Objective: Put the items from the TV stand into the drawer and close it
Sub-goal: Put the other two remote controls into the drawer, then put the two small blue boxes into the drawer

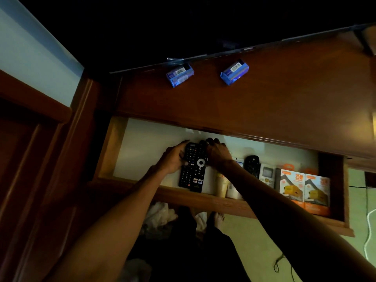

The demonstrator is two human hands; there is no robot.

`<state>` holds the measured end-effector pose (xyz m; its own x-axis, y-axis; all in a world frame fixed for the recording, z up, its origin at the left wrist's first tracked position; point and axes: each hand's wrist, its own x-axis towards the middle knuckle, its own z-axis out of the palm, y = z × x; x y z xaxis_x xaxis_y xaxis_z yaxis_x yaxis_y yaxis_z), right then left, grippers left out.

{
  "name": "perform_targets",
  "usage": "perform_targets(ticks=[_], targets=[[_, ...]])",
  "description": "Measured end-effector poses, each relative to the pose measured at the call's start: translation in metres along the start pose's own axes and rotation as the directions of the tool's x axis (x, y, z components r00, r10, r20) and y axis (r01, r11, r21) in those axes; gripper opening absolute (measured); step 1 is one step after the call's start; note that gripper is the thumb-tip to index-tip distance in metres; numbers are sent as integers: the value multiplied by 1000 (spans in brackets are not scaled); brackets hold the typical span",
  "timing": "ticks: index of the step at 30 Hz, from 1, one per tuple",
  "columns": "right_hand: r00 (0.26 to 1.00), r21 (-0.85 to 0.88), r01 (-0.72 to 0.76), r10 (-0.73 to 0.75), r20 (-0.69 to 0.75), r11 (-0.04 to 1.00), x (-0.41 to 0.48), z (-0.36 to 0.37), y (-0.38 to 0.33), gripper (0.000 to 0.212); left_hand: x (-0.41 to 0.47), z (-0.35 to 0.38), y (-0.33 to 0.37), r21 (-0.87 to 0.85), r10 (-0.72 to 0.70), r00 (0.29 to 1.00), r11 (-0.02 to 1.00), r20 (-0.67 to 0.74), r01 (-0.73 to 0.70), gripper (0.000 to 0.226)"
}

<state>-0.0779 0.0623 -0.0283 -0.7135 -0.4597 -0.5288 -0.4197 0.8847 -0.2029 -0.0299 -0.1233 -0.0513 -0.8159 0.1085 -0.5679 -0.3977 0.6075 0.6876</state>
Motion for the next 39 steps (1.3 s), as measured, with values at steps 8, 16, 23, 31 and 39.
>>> perform_targets(ticks=[8,16,23,31,39], targets=[[999,-71,-37,35,-27,997,-10,-3,20,56,-2,22,10,-17,28,998,999,47,-27,92],[998,20,-66,67,-21,998,-20,-5,26,55,-7,26,27,10,15,998,1000,66,-16,91],[980,112,-93,71,185,989,-33,-48,18,47,-21,-30,90,252,-43,988,968,148,4,57],[962,371,-77,167,-217,925,-15,-166,39,33,-3,-112,157,194,226,862,969,-453,-153,27],[864,353,-208,340,-372,912,39,-181,84,85,54,-110,119,443,107,806,873,-582,204,61]])
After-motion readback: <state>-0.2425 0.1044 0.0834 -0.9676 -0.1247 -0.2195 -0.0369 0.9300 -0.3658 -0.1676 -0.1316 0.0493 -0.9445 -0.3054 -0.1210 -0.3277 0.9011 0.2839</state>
